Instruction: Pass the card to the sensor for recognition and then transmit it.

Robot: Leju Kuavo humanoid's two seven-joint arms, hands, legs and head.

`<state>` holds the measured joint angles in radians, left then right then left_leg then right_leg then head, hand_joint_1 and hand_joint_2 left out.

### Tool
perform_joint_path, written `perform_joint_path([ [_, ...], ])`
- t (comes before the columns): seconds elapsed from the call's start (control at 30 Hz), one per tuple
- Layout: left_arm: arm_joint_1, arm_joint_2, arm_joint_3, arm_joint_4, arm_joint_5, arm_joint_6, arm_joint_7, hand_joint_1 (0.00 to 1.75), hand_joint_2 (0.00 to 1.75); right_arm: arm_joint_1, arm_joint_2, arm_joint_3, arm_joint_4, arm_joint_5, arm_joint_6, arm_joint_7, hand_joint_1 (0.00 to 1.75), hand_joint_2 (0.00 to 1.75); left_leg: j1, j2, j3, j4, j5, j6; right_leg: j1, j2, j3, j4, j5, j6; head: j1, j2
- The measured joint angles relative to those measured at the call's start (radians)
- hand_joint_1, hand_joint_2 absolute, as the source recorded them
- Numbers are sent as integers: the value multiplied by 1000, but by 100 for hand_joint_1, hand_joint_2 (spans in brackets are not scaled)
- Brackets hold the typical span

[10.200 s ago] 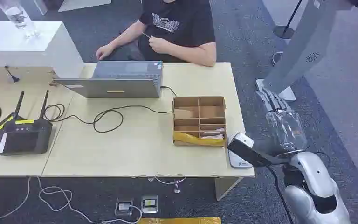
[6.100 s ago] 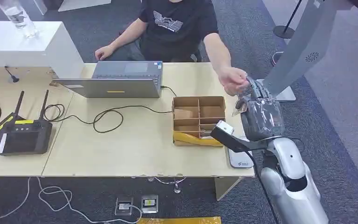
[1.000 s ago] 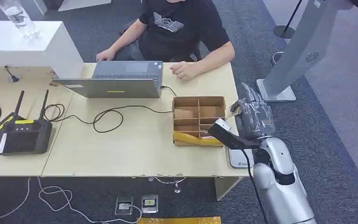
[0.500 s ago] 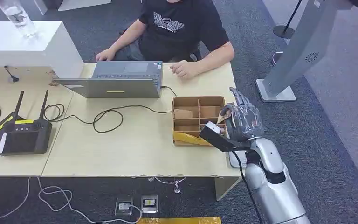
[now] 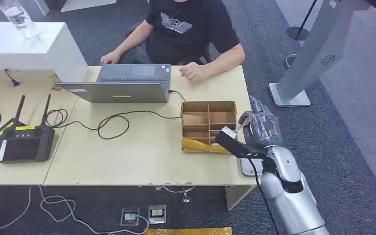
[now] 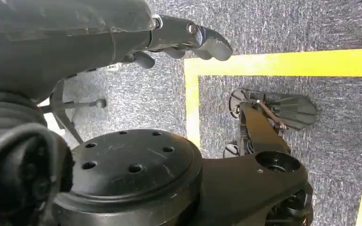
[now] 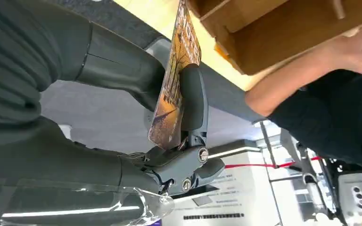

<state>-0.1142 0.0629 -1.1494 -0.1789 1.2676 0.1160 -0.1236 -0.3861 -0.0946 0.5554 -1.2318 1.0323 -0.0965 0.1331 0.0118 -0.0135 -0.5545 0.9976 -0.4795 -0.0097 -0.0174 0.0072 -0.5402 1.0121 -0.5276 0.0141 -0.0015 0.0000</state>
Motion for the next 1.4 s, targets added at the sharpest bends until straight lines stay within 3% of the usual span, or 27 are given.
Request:
perform_joint_path([
  [0.53,0,0,0,0,0,0,2,0,0,12,-31,-32,4,36,14,13,175,175,0,0,0,0,0,0,0,0,0,0,0,0,0,0],
  [0.93,2,0,0,0,6,0,2,0,0,98,-81,-118,3,33,31,19,175,175,0,0,0,0,0,0,0,0,0,0,0,0,0,0],
  [1.4,2,0,0,0,6,0,2,0,0,136,-94,-178,3,17,19,8,175,175,0,0,0,0,0,0,0,0,0,0,0,0,0,0],
])
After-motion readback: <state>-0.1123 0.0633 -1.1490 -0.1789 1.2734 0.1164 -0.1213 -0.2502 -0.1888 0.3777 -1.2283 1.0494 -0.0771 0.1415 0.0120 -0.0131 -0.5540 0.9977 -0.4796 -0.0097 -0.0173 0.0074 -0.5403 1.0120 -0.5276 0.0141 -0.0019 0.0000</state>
